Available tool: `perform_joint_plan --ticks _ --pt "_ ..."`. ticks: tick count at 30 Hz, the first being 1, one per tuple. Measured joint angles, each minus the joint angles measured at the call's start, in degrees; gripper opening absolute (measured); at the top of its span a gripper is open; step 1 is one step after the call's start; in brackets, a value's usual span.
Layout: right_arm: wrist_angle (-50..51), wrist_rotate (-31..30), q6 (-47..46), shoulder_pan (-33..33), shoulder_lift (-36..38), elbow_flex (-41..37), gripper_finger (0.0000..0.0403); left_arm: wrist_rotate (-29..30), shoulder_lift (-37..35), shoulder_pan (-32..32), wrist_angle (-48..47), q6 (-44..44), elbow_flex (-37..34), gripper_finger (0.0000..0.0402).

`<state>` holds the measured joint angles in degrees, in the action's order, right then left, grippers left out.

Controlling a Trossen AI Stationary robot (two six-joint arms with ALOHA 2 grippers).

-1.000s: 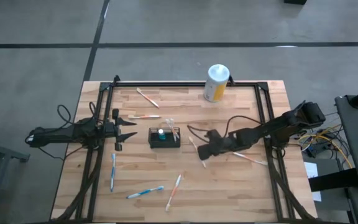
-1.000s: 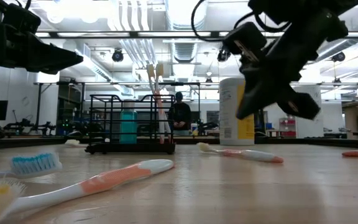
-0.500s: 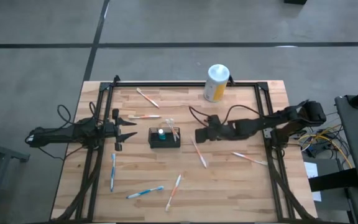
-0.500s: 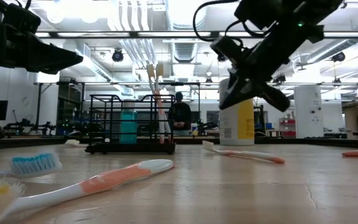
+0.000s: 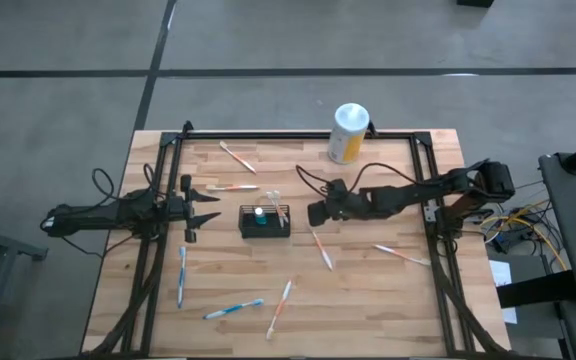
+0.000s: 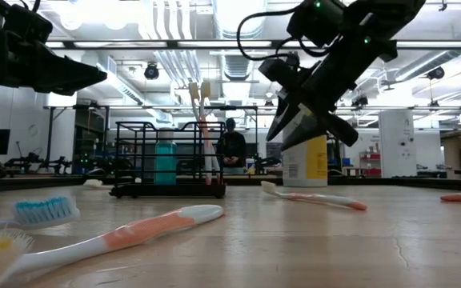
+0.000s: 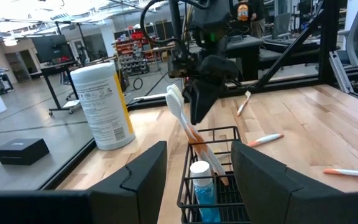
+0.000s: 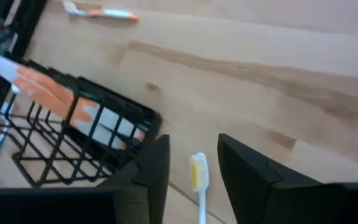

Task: Pick & Place toothbrushing station
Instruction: Put the orange toothbrush into the right section of the wire organizer

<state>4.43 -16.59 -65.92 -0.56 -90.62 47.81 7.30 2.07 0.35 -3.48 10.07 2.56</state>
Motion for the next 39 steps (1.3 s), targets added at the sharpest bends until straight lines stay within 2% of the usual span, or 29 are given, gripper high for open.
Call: perform_joint_plan --ticks 11,24,30,39 --pt "-4.5 0.8 1.0 0.2 -6.7 -0.1 0.015 0.0 0.0 0.0 0.0 0.0 0.0 0.0187" --pt "-5.1 2.2 0.1 0.2 -8.5 -0.1 0.013 0.0 0.0 0.0 0.0 0.0 0.0 0.0186" --pt "-5.8 5.7 -0.1 0.2 -10.4 -0.1 0.0128 0.0 0.0 0.0 0.0 0.0 0.0 0.0186" --pt "-7.0 6.1 -0.1 0.2 -12.0 0.2 0.0111 0.0 0.0 0.0 0.0 0.0 0.0 0.0186"
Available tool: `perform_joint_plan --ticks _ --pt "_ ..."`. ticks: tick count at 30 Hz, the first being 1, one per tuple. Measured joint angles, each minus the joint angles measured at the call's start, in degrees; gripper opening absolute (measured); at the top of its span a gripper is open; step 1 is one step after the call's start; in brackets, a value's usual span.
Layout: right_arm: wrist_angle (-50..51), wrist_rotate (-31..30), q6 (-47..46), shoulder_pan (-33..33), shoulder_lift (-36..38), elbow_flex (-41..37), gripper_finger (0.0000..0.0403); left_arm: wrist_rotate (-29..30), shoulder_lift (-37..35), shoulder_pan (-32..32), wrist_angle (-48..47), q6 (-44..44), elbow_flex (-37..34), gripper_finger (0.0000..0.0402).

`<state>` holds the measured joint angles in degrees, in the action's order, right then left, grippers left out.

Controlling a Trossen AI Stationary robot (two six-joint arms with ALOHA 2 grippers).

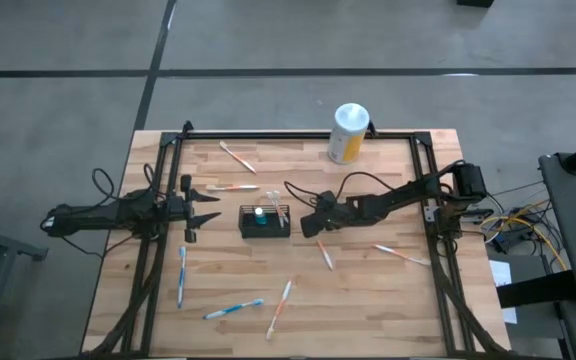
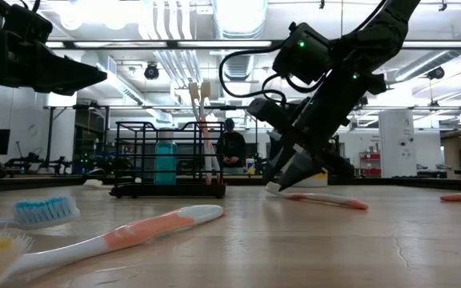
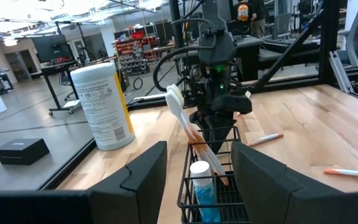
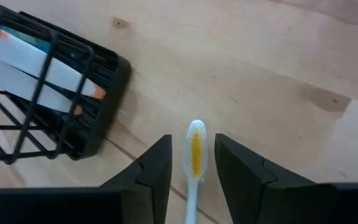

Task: Pick & Place toothbrushing station
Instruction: Put the orange toothbrush into the right section of the wire organizer

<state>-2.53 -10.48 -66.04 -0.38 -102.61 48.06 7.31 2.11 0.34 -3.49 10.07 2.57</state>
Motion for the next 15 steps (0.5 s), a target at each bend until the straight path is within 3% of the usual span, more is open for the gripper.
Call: perform_joint_plan --ticks 15 --pt "1.0 0.1 -1.3 0.0 0.0 0.0 0.0022 0.0 0.0 0.0 0.0 0.0 0.0 0.0186"
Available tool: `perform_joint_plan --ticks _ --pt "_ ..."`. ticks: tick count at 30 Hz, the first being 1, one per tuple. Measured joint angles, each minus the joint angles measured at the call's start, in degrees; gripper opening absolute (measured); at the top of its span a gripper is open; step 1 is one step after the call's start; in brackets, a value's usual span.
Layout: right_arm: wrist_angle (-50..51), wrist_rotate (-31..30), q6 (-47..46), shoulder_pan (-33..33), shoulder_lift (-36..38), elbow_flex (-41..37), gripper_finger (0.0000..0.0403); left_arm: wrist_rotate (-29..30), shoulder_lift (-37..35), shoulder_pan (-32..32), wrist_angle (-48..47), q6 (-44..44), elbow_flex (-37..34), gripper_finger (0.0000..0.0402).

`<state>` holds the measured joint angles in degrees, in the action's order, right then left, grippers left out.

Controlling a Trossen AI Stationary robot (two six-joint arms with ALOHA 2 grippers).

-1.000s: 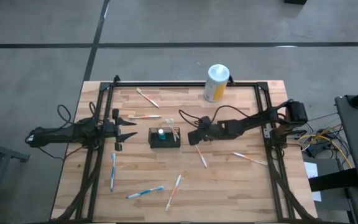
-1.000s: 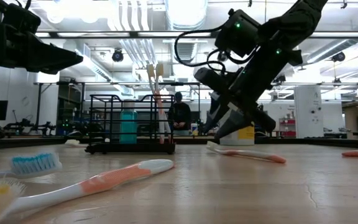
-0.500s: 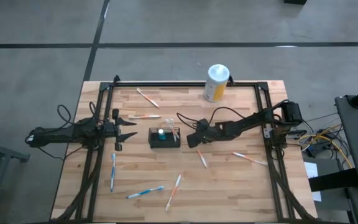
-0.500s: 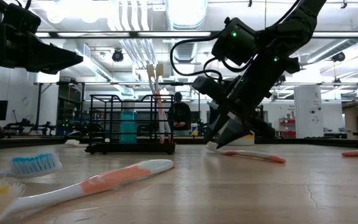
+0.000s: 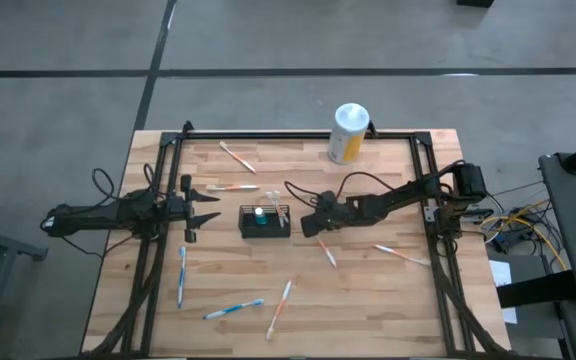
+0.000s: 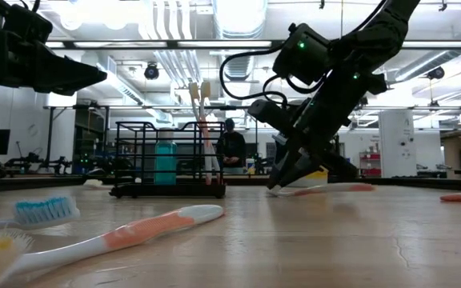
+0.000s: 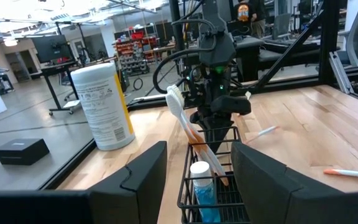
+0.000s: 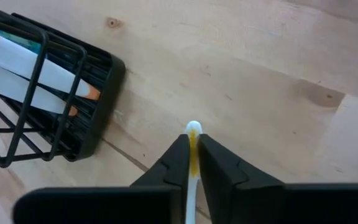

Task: Pick & Place toothbrushing station
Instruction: Put the orange toothbrush into the right section of the wire organizer

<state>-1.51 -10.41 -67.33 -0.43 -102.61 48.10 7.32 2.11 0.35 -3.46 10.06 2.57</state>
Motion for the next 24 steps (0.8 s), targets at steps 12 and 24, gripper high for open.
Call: perform_joint_plan --ticks 12,24 --pt "-0.6 -1.7 -0.2 0.1 0.0 -0.1 0.0009 0.0 0.0 0.0 0.0 0.0 0.0 0.0187" --pt "-8.8 -12.6 7.4 0.2 5.1 -0.2 0.0008 0.0 0.0 0.0 0.0 0.0 0.0 0.0186"
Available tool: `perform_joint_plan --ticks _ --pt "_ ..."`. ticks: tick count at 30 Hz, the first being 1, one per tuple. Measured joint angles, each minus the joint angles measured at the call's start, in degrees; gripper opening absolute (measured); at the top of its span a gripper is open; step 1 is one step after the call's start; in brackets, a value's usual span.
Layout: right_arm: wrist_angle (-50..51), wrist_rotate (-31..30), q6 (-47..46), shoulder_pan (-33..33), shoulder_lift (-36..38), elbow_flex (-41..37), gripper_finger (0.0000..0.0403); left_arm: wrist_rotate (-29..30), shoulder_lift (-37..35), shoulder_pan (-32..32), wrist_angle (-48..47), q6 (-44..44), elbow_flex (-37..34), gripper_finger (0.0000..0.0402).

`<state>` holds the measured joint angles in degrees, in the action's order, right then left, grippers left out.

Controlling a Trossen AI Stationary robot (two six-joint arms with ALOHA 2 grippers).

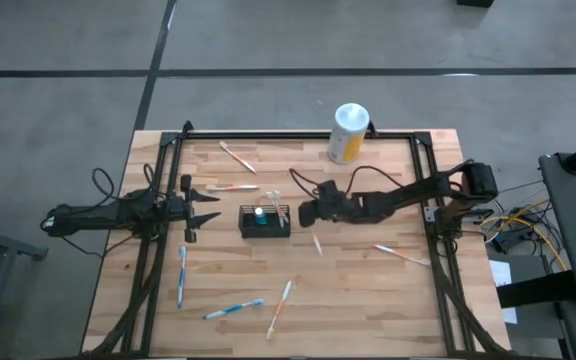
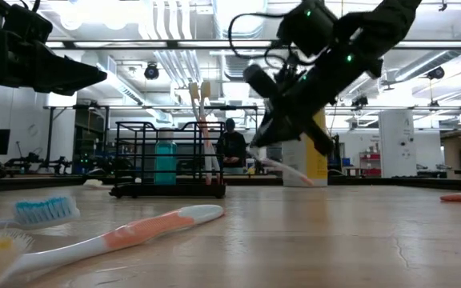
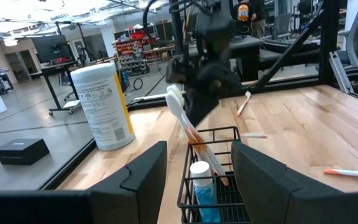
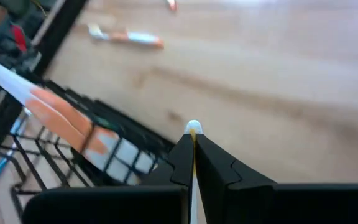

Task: Pick & Place toothbrushing station
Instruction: Put the orange toothbrush into the right section of the wire organizer

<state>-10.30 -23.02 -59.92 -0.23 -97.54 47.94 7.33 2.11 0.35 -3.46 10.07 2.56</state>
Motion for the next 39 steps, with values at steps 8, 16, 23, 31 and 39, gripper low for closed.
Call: perform_joint_plan --ticks 8,16,23,31,39 --pt "-6.6 -12.1 8.6 1.4 5.3 -0.1 0.0008 0.0 0.0 0.0 0.0 0.0 0.0 0.0186" --pt "-22.8 -17.1 27.0 2.5 5.7 -0.4 0.0008 0.0 0.0 0.0 0.0 0.0 0.0 0.0186" --pt "-37.4 -17.0 38.0 3.0 5.7 -0.8 0.0008 0.0 0.0 0.0 0.0 0.0 0.0 0.0187" --pt "-51.6 -11.6 52.3 3.1 5.1 -2.8 0.0008 0.0 0.0 0.0 0.0 0.0 0.0 0.0187" --pt "-58.1 -2.4 66.4 2.9 5.1 -3.2 0.0008 0.0 0.0 0.0 0.0 0.0 0.0 0.0187"
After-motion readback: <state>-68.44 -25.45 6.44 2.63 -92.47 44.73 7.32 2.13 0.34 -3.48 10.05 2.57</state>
